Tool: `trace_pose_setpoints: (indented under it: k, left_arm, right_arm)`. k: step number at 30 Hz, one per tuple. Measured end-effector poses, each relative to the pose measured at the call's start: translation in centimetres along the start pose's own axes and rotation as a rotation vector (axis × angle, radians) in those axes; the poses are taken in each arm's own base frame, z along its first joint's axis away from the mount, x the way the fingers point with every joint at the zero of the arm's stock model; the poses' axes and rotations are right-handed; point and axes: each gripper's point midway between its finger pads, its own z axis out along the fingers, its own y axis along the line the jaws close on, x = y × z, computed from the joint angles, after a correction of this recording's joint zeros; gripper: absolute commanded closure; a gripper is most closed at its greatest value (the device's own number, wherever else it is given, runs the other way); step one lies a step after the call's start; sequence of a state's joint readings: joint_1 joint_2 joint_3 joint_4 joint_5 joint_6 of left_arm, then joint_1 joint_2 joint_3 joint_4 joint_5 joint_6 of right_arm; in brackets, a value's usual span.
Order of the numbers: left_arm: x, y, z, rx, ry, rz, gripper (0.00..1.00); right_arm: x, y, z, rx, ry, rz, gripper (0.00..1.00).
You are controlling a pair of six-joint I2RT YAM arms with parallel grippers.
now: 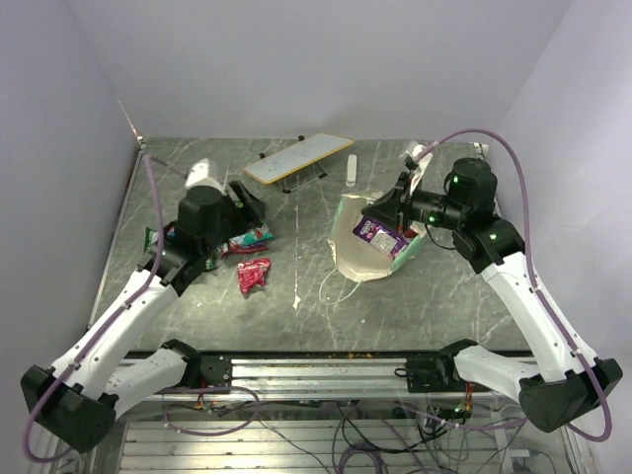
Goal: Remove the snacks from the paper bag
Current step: Take out the snack from the paper bag.
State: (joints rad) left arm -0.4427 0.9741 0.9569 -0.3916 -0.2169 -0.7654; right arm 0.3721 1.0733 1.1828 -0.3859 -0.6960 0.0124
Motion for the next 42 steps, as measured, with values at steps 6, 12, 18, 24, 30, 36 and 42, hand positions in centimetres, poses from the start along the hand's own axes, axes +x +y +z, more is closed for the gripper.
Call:
trace_pose_setpoints:
  k: [6,12,18,24,30,36,42]
  left_arm:
    - [9.0,-8.9,-3.6,0.366,0.161,0.205,0.34]
    - [17.1,-12.6,-7.9,0.595,0.215,0.397,0.56]
    - [22.2,-14.0,-5.9,0.657,0.173,0.541,0.61]
    - [26.8,-14.3,-1.7,0.641,0.146,0.661,0.71]
    - [27.6,-16.6,1.6,0.629,0.078,0.672,0.74]
    - [28.5,-18.9,4.8,0.62,0.048,0.644,0.74]
    - [31.5,-17.3,7.5,0.588,0.061,0.685,0.71]
  right_arm:
    - [3.2,3.5,1.5,-0.153,0.051,0.149,1.0]
    - [3.1,4.4,1.7,-0.148,0.054,0.194,1.0]
    - [2.7,3.5,1.7,-0.082,0.038,0.232,1.0]
    - [2.4,2.9,1.7,-0.034,0.03,0.254,1.0]
    - [1.3,2.7,1.5,-0.007,0.01,0.24,1.0]
    - [1.0,2.5,1.4,0.008,0.007,0.238,1.0]
    - [1.1,2.3,1.3,0.029,0.018,0.238,1.0]
